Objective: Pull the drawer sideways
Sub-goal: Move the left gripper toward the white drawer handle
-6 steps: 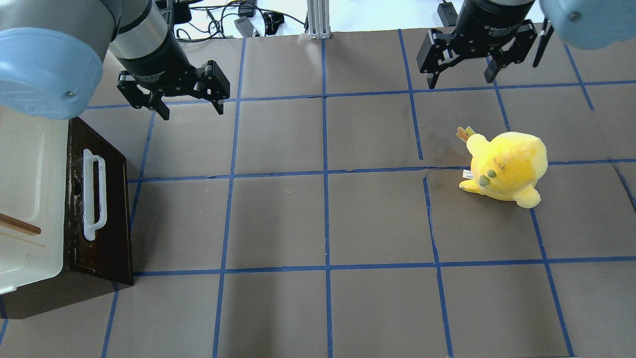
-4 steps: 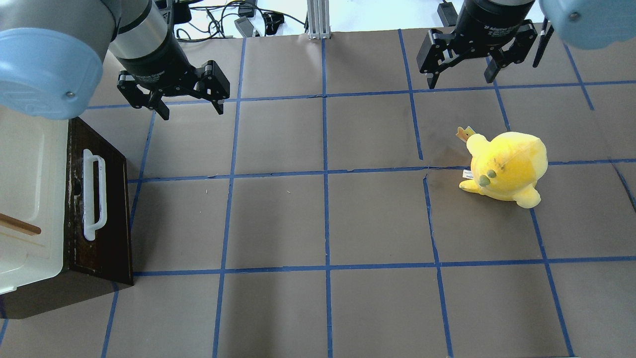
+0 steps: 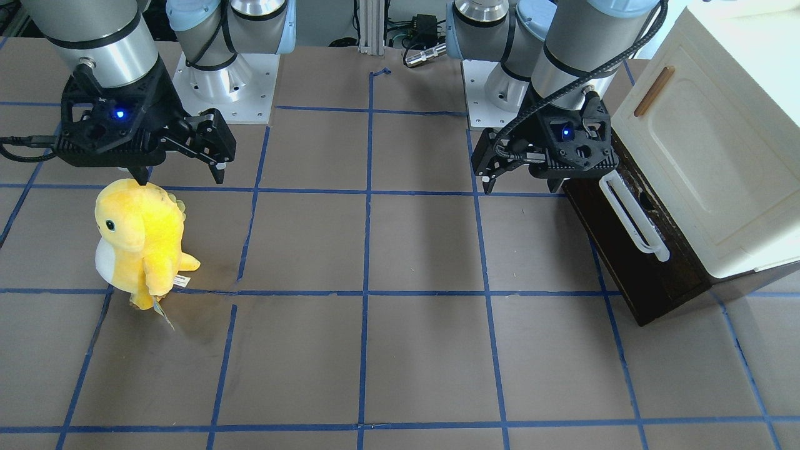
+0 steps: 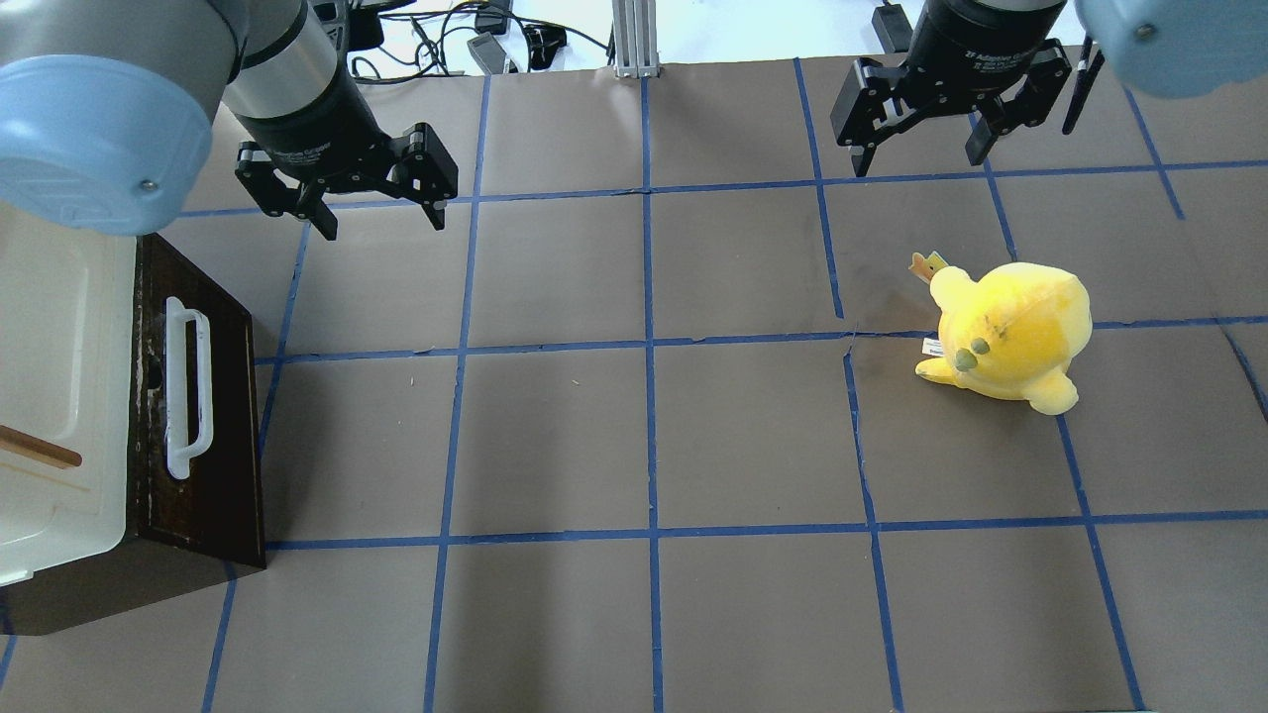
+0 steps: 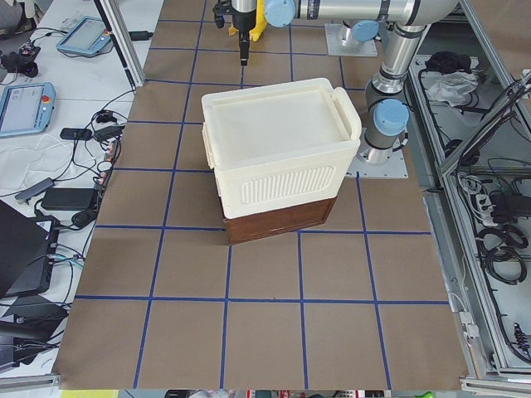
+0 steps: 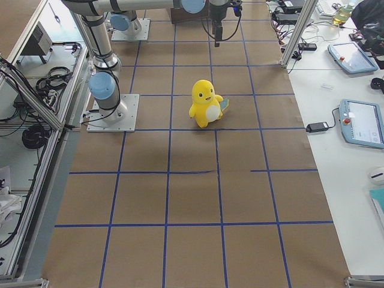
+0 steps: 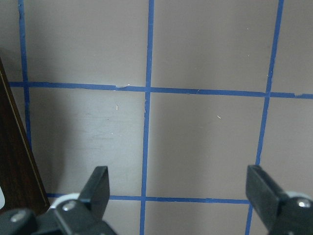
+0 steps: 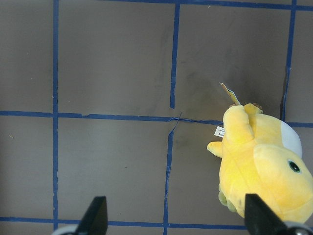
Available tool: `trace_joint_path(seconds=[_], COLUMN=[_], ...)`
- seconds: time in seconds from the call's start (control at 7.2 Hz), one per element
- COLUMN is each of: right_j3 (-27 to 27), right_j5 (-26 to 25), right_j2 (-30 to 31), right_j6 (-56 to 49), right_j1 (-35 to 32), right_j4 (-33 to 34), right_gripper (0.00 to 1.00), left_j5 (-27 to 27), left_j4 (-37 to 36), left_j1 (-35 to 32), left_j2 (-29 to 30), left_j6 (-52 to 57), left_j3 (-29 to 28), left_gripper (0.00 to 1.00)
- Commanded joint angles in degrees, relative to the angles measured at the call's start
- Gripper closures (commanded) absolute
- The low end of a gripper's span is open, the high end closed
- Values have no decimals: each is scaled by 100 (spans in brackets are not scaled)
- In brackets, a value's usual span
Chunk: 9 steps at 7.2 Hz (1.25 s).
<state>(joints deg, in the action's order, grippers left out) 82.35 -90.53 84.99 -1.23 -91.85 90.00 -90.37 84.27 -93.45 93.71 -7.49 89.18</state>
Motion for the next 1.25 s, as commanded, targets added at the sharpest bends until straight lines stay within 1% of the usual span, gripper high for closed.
trace_joint_path(seconds=[0.0,0.28,0.56,0.69,0.83,0.97,1.11], right_j3=[0,0,0,0,0,0,0], right_j5=[0,0,0,0,0,0,0], right_j2=[0,0,0,0,0,0,0], right_j6=[0,0,0,0,0,0,0], right_j1=[0,0,0,0,0,0,0], right_j4=[0,0,0,0,0,0,0], right_gripper=[0,0,0,0,0,0,0], left_j5=[-7,-610,-753,-1119,-1819,-2331,-2492], left_j4=[-172,-174,-174,-235,-270,-270,-201], left_j1=[3,3,-15,-67,-224,-287,-322], left_j2=[234,559,858,1007,1087,1192,1271], left_j6=[-522,-987,-1078,-1096,-1288,-1777,-1747], left_j3=[-50,-77,-68,-68,37,151,195], left_gripper=[0,1,1,0,0,0,0])
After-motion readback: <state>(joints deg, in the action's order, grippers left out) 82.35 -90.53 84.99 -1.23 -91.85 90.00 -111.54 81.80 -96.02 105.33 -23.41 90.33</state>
